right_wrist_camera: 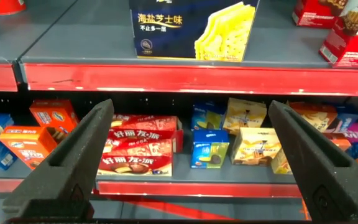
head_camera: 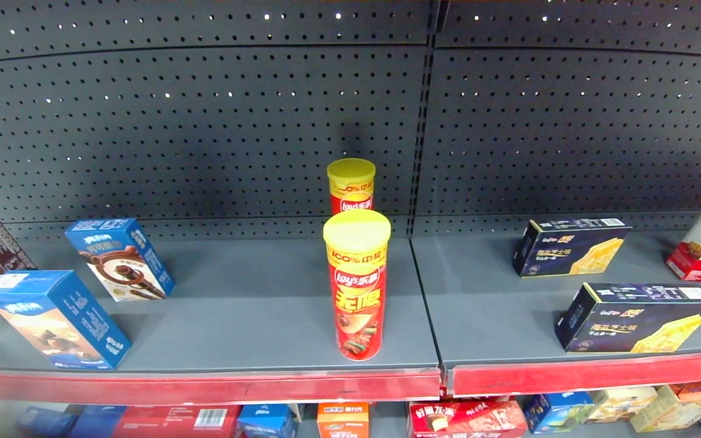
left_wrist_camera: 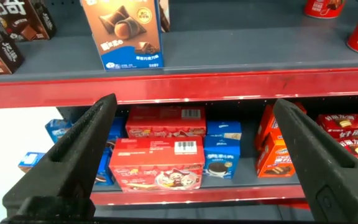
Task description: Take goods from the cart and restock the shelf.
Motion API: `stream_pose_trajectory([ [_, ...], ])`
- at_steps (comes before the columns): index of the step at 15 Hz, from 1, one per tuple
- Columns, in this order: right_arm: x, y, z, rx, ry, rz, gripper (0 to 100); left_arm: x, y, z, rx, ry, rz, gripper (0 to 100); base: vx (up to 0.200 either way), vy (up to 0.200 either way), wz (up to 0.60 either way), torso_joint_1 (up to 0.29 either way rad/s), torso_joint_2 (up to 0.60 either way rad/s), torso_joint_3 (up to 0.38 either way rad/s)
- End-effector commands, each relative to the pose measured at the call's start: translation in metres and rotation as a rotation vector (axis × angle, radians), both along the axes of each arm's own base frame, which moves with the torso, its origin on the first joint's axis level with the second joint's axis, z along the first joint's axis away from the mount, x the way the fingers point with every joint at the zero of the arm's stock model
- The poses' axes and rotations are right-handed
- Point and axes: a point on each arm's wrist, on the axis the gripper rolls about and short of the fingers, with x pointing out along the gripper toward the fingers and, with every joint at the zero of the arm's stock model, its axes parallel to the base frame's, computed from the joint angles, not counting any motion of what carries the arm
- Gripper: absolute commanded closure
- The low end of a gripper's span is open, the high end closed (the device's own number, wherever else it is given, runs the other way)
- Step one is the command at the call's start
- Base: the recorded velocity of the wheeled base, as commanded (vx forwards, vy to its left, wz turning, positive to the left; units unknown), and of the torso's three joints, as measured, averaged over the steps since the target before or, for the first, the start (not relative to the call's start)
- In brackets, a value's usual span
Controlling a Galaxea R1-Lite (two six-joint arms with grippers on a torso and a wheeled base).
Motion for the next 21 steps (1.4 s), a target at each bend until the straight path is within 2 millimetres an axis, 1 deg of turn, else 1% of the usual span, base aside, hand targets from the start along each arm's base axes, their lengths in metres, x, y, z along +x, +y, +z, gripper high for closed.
stream_pose_trajectory([
  [1, 0.0001, 0.0, 0.0, -0.001, 0.001, 0.0, 0, 0.0002, 0.0, 0.0001, -0.001, 0.003, 0.0, 0, 0.0, 0.0, 0.0, 0.0, 0.0, 0.0],
  [4, 0.0001, 0.0, 0.0, -0.001, 0.001, 0.0, 0, 0.0002, 0.0, 0.0001, -0.003, 0.003, 0.002, 0, 0.0, 0.0, 0.0, 0.0, 0.0, 0.0],
  [5, 0.0001, 0.0, 0.0, -0.001, 0.001, 0.0, 0, 0.0002, 0.0, 0.0001, -0.003, 0.003, 0.002, 0, 0.0, 0.2, 0.0, 0.002, 0.0, 0.002],
  [21, 0.0001, 0.0, 0.0, 0.003, 0.001, 0.0, 0, 0.0002, 0.0, 0.0001, 0.0, 0.003, 0.0, 0, 0.0, 0.0, 0.0, 0.0, 0.0, 0.0],
])
